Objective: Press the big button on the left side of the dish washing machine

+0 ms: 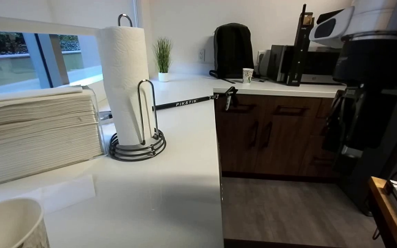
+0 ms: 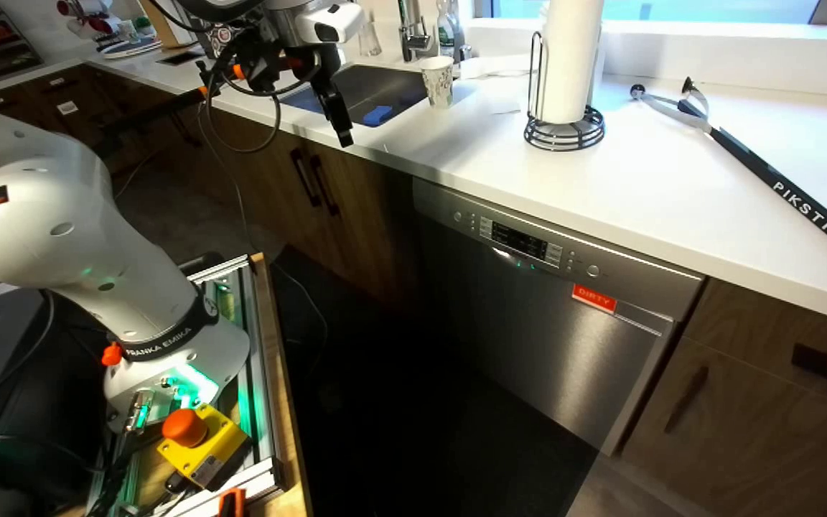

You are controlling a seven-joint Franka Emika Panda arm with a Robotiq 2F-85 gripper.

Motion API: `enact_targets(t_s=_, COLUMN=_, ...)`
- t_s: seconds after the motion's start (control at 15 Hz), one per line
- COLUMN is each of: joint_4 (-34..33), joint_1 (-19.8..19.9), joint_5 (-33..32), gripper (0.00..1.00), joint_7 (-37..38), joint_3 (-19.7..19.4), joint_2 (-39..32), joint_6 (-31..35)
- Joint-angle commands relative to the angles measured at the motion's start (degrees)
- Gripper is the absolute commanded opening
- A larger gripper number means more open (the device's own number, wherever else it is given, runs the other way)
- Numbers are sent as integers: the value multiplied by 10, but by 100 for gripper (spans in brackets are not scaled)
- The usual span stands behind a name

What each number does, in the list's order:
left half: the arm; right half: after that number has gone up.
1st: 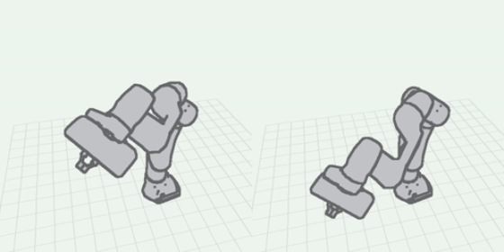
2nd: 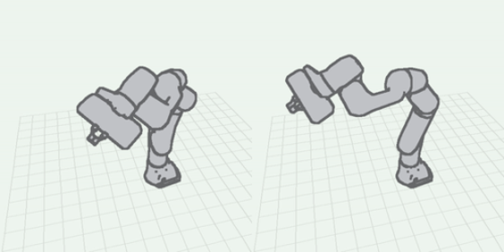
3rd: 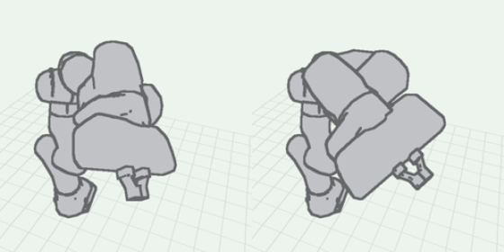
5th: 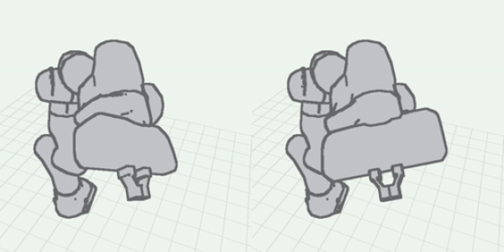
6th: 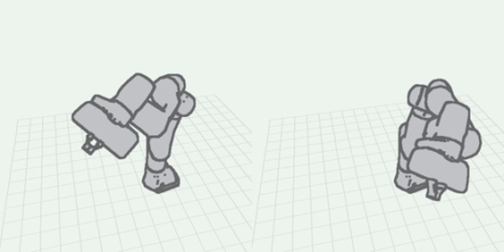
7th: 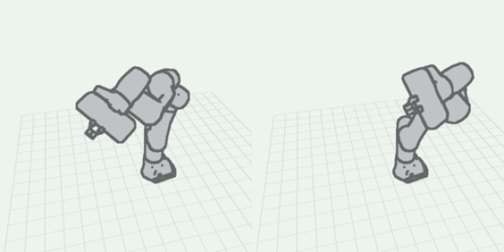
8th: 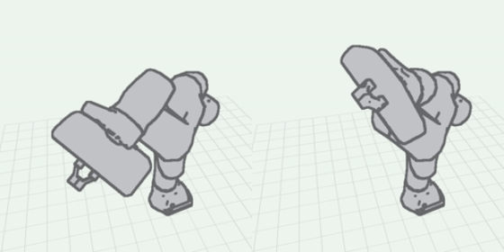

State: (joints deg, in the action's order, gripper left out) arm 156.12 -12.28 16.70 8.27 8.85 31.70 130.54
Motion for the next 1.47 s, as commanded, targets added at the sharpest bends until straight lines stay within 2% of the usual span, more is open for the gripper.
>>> enact_targets(t_s=0.0, joint_4=-6, joint_1=17, joint_5=-55, gripper=100, joint_7=-42, joint_3=-5, joint_2=-13, joint_6=-11)
enact_targets(t_s=0.07, joint_4=-5, joint_1=17, joint_5=-76, gripper=100, joint_7=-92, joint_3=-19, joint_2=-22, joint_6=15)
enact_targets(t_s=0.2, joint_4=-13, joint_1=30, joint_5=-125, gripper=100, joint_7=-143, joint_3=-32, joint_2=-39, joint_6=23)
enact_targets(t_s=0.53, joint_4=-14, joint_1=24, joint_5=-163, gripper=100, joint_7=-337, joint_3=-103, joint_2=-111, joint_6=104)
enact_targets(t_s=0.67, joint_4=-10, joint_1=9, joint_5=-143, gripper=100, joint_7=-426, joint_3=-133, joint_2=-142, joint_6=152)
enact_targets(t_s=0.8, joint_4=-2, joint_1=-10, joint_5=-103, gripper=100, joint_7=-517, joint_3=-164, joint_2=-168, joint_6=218)
enact_targets(t_s=0.93, joint_4=-3, joint_1=-23, joint_5=-52, gripper=100, joint_7=-590, joint_3=-190, joint_2=-197, joint_6=253)
enact_targets(t_s=1.0, joint_4=-1, joint_1=6, joint_5=-90, gripper=100, joint_7=-528, joint_3=-156, joint_2=-166, joint_6=222)
enact_targets(t_s=1.13, joint_4=-2, joint_1=4, joint_5=-62, gripper=100, joint_7=-573, joint_3=-167, joint_2=-188, joint_6=241)
enact_targets(t_s=1.33, joint_4=-3, joint_1=2, joint_5=-59, gripper=100, joint_7=-579, joint_3=-167, joint_2=-194, joint_6=243)
enact_targets(t_s=1.4, joint_4=-9, joint_1=-3, joint_5=-40, gripper=100, joint_7=-595, joint_3=-175, joint_2=-202, joint_6=233)
